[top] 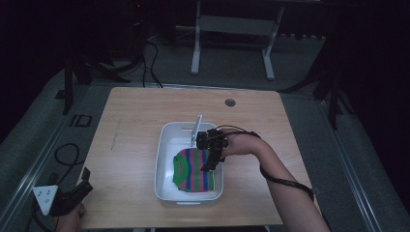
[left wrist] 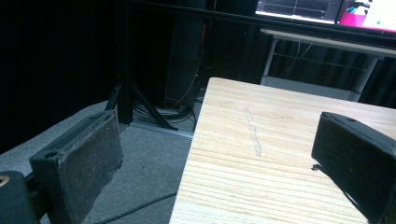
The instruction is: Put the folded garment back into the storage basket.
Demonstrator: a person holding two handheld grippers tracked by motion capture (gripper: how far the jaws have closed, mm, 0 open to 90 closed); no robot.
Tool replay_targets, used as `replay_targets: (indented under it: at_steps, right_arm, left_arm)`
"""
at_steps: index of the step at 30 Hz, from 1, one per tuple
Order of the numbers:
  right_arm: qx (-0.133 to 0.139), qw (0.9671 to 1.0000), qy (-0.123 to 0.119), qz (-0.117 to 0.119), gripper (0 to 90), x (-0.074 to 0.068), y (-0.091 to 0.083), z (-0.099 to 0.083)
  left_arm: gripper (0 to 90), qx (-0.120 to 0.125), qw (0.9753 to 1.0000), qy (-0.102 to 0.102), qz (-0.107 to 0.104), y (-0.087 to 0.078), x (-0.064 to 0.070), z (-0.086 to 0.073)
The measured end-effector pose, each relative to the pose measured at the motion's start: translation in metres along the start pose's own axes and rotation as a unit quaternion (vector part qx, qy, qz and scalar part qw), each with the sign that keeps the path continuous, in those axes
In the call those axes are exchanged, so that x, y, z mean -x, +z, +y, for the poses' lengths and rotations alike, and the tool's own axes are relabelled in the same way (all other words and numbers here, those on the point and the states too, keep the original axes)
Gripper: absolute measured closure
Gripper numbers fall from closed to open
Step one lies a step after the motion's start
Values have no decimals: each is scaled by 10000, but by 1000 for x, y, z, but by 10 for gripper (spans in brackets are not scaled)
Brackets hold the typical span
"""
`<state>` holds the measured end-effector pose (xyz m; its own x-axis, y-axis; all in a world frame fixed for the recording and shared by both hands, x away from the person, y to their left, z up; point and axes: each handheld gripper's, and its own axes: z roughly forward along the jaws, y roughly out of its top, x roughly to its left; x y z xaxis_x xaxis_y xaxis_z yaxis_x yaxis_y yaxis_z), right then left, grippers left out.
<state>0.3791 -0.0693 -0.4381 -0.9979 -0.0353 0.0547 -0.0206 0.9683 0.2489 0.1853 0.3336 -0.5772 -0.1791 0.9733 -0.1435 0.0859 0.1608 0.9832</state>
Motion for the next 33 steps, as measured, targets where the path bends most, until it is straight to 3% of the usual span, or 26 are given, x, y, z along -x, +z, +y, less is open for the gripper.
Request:
replay_targets:
  at_steps: [4, 8, 16, 24, 25, 30, 33]
  right_arm:
    - [120, 9998, -3, -151, 140, -1, -15, -16]
    - [355, 9987, 162, -313, 138, 1, -31, -33]
    - [455, 9959, 384, -677, 138, 2, -51, -69]
    - [371, 9942, 649, -778, 139, 3, -51, -102]
    - [350, 9932, 760, -810, 139, 3, -48, -114]
    - [440, 9912, 919, -846, 139, 2, -44, -133]
    - [601, 9881, 1045, -951, 139, 0, -41, -149]
  left_arm:
    - [23, -8, 10000, 11, 3, 0, 0, 0]
    - [23, -7, 10000, 11, 7, 0, 0, 0]
    - [23, -1, 10000, 5, 14, 0, 0, 0]
    - [23, -11, 10000, -3, 15, 0, 0, 0]
    - [23, -11, 10000, -1, 19, 0, 0, 0]
    - [23, -4, 10000, 8, 17, 0, 0, 0]
    - [23, -5, 10000, 5, 24, 0, 0, 0]
